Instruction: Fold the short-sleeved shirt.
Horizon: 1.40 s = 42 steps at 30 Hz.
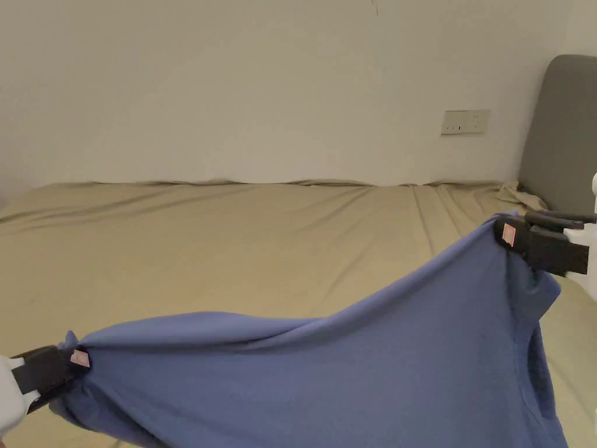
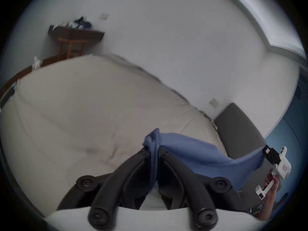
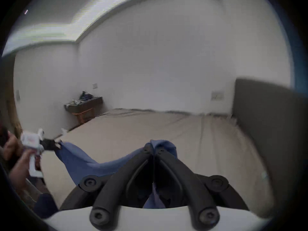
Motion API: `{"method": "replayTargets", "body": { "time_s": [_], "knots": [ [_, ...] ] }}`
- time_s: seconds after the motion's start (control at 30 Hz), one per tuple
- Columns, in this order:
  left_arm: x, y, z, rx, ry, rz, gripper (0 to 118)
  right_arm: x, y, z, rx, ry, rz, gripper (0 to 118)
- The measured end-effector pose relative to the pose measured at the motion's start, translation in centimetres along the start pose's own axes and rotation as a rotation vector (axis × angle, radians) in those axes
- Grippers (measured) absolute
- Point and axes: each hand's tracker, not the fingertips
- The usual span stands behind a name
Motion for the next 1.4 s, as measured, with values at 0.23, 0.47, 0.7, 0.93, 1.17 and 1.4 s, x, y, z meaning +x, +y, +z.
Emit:
{"method": "replayTargets", "body": {
  "time_s": [0.23,0.47,0.7,0.93,1.17,1.4],
  "knots": [
    [8.7,10.8,0.6,0.155,-0.075,-0.081,7,-1.5,10.4,2.7,0.079,-0.288,0.33,3],
    [13.7,21.0,-1.0,0.23,-0.017,-0.104,7,-0.1,17.9,0.0,0.047,-0.447,0.356,3],
    [19.0,27.3,-2.1,0.262,0.077,-0.26,7,2.7,22.3,-6.1,-0.043,-0.464,0.232,3],
    [19.6,29.3,-4.7,0.24,0.095,-0.26,7,5.3,23.3,-10.8,-0.127,-0.436,0.155,3],
    [16.9,26.8,-11.4,0.112,0.135,-0.242,7,6.0,19.1,-16.2,-0.231,-0.408,0.151,3],
    [12.1,17.8,-18.5,-0.081,0.221,-0.334,7,5.2,8.3,-21.1,-0.389,-0.326,0.211,3]
  ]
}}
